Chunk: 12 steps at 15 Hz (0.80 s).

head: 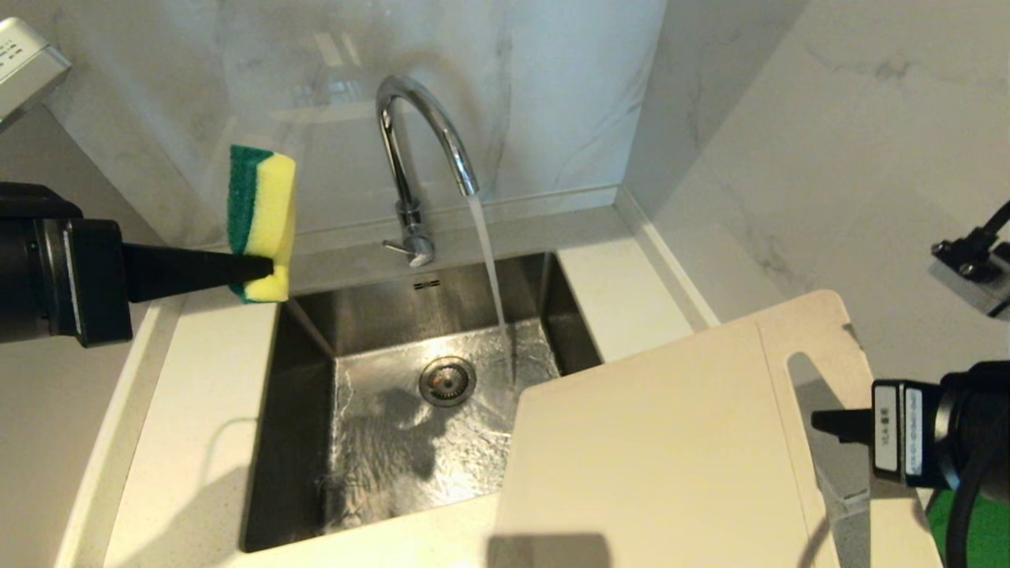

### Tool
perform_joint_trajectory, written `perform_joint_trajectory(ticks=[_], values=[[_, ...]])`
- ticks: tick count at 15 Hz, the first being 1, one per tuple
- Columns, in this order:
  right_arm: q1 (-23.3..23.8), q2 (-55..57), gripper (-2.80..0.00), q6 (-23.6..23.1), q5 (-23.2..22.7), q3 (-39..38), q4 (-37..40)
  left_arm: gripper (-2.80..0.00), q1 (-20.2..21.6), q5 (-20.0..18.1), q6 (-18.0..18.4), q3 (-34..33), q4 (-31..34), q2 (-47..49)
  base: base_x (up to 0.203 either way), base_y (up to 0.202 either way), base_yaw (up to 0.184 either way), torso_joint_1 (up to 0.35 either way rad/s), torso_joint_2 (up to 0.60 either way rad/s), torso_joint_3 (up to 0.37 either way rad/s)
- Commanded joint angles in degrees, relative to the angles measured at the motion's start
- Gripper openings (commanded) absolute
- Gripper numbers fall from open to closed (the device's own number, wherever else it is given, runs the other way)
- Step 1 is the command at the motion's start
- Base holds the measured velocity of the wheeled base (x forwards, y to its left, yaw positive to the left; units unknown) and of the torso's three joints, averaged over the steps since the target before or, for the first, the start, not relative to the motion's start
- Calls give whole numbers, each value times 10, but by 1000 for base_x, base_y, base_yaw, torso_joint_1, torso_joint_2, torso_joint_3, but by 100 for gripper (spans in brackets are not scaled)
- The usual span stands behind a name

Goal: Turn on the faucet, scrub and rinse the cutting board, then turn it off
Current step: Put down the cutting board

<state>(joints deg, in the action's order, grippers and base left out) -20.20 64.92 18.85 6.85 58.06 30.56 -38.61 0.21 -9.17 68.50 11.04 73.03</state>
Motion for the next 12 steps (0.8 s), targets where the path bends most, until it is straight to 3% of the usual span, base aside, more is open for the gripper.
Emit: perform_joint_trajectory(ticks=[1, 6, 12], values=[[0, -14, -280, -29, 2, -55, -13, -280, 0, 1, -1, 0, 1, -1, 0, 0, 0, 0, 0, 0], [0, -6, -280, -70, 1, -170, -125, -280, 0, 0, -1, 0, 0, 1, 0, 0, 0, 0, 0, 0], [0, 79, -280, -73, 1, -305, -366, -280, 0, 0, -1, 0, 0, 1, 0, 0, 0, 0, 0, 0]])
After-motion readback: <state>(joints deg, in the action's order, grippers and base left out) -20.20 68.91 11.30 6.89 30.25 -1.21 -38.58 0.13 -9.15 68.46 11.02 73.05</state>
